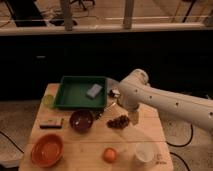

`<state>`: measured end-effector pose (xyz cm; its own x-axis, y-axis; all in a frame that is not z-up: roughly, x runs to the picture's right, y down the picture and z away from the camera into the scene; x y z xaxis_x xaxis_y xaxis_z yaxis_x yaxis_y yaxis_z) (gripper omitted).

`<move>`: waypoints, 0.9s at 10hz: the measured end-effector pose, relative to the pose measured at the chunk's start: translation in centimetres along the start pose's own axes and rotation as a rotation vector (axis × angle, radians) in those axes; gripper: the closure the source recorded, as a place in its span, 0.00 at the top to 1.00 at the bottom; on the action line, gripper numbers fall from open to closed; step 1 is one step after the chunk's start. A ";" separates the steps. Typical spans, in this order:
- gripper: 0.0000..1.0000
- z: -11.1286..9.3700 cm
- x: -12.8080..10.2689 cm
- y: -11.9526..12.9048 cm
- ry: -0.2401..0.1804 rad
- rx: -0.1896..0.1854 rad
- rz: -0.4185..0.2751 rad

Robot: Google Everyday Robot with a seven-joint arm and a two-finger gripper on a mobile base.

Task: Place grapes in red bowl

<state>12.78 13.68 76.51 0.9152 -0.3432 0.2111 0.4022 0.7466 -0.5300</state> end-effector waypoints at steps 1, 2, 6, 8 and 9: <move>0.80 0.5 -0.2 0.0 -0.012 -0.002 0.000; 0.80 0.7 -0.3 0.0 -0.017 -0.002 0.001; 0.80 2.5 -0.9 0.1 -0.064 -0.014 0.008; 0.80 3.2 -1.0 0.1 -0.081 -0.019 0.010; 0.80 3.9 -1.0 0.2 -0.094 -0.023 0.015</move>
<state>12.05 16.42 79.36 0.9198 -0.2766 0.2783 0.3888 0.7378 -0.5517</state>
